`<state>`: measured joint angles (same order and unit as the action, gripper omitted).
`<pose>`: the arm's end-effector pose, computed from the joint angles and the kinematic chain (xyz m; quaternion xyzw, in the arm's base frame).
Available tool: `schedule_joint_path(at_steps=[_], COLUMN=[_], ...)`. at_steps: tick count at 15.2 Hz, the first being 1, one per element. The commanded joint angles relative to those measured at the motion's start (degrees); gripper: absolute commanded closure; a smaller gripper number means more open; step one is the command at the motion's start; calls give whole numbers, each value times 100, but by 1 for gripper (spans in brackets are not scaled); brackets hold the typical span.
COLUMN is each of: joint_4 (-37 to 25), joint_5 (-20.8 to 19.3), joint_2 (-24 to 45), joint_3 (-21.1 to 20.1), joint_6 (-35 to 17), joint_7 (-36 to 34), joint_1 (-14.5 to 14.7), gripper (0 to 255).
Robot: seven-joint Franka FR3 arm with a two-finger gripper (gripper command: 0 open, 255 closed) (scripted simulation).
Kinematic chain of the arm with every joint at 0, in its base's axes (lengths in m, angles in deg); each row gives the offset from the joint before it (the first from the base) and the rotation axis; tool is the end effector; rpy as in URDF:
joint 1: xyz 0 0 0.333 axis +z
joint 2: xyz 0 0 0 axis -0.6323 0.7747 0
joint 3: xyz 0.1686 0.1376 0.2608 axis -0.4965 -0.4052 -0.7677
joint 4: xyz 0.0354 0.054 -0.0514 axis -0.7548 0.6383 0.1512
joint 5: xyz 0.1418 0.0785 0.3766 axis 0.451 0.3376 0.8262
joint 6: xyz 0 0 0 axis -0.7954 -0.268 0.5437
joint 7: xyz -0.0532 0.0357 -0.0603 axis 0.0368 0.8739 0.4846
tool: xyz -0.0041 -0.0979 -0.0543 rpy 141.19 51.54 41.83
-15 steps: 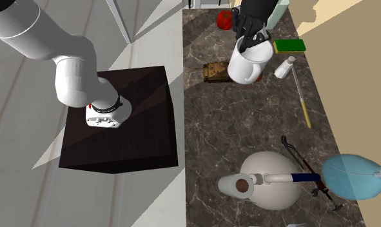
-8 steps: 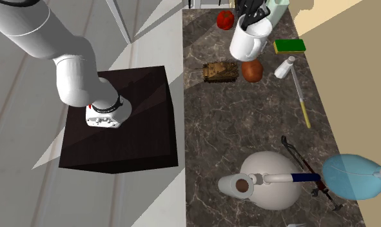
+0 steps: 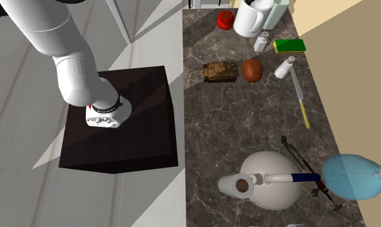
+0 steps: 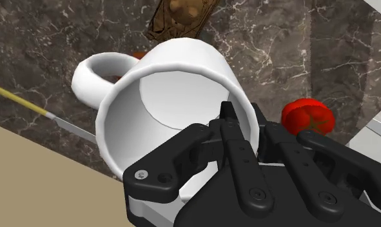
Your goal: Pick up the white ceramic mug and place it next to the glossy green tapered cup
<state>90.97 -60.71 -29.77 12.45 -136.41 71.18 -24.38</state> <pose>0.6058 0.1700 0.5809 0.9804 0.1942 -0.0294 0.0136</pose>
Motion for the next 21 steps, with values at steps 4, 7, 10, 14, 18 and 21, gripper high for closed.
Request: schedule_joint_path(at_steps=[4, 7, 10, 14, 18, 21], joint_4=[-1351, -2410, -3777, -3017, -2445, -2088], joint_5=[-47, -101, -162, -144, -135, -130], joint_2=[937, 1635, 2480, 2216, 2057, 1980], joint_3=[-189, -272, -311, -314, -317, -317], joint_6=[421, 789, 1315, 820, 407, 127], joint_7=[-507, -785, -995, -1005, -1012, -1017], joint_1=[334, 566, 804, 773, 751, 739], gripper=[255, 255, 255, 255, 255, 255])
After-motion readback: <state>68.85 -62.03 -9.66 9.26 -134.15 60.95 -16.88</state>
